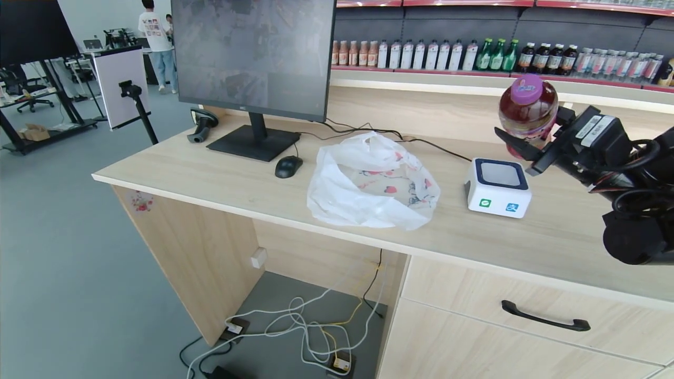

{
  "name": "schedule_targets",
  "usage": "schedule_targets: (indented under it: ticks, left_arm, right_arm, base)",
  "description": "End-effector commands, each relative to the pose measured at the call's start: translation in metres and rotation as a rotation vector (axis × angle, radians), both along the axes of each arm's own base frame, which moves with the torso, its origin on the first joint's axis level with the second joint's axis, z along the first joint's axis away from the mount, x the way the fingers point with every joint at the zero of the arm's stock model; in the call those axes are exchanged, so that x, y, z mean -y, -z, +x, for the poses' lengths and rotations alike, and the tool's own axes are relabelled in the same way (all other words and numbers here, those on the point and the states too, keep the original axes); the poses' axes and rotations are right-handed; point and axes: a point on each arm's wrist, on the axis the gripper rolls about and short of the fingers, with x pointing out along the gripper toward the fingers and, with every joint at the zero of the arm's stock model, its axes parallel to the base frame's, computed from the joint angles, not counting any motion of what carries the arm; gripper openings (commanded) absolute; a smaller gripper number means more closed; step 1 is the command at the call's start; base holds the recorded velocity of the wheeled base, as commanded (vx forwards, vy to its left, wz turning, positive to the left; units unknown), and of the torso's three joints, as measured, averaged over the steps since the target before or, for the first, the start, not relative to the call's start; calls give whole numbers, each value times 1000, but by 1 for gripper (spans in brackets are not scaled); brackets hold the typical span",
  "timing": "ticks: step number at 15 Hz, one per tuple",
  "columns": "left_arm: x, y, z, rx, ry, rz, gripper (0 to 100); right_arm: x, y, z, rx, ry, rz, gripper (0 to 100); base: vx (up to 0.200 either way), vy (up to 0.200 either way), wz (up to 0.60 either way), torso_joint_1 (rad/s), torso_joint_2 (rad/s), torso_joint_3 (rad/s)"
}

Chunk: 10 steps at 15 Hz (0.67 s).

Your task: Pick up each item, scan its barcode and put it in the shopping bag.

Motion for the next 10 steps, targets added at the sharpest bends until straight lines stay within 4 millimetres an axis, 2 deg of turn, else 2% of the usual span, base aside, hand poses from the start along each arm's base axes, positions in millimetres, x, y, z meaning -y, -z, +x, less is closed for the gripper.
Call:
schedule_targets:
  ticks: [1,4,10]
  left_arm:
    - [0,0,0,2,0,0,100]
    - [0,0,0,2,0,0,100]
    - [0,0,0,2,0,0,100]
  right_arm:
    - [3,11,9,-21,1,-9,0]
    - [14,19,17,-27,9,-30,0]
    - [15,25,19,-36,11,-39,0]
  base:
    - [0,0,0,0,0,0]
    - [0,0,0,0,0,0]
    - [0,0,0,0,0,0]
